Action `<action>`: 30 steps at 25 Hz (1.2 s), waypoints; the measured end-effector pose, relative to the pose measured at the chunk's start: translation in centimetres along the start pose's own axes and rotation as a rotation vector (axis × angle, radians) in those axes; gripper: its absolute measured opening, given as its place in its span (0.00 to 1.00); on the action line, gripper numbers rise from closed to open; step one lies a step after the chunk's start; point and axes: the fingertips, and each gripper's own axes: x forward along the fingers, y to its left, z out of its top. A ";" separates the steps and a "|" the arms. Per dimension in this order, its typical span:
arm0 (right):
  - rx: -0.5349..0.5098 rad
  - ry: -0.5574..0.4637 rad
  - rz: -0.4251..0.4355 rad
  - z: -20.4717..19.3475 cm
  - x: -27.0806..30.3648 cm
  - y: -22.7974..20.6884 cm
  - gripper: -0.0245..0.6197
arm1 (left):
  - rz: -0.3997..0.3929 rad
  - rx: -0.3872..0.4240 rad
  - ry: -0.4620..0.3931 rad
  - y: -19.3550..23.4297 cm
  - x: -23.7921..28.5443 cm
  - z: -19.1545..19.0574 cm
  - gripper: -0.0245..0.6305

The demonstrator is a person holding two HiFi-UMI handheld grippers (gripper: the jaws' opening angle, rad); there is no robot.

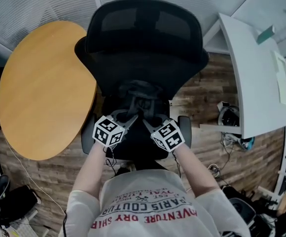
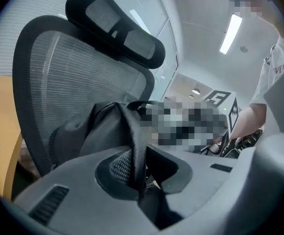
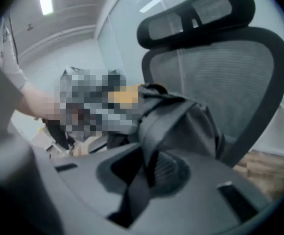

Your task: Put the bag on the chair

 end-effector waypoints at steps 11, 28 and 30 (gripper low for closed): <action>0.150 -0.108 -0.164 -0.3 -0.1 -3.2 0.45 | 0.175 -0.063 0.023 2.8 1.2 -2.2 0.41; 0.050 -0.467 -0.274 5.4 -12.6 5.7 0.10 | 0.099 0.064 -0.300 -8.0 -10.6 3.6 0.09; 0.020 -0.507 -0.285 6.2 -14.0 7.3 0.09 | 0.087 0.126 -0.337 -10.0 -12.5 4.5 0.09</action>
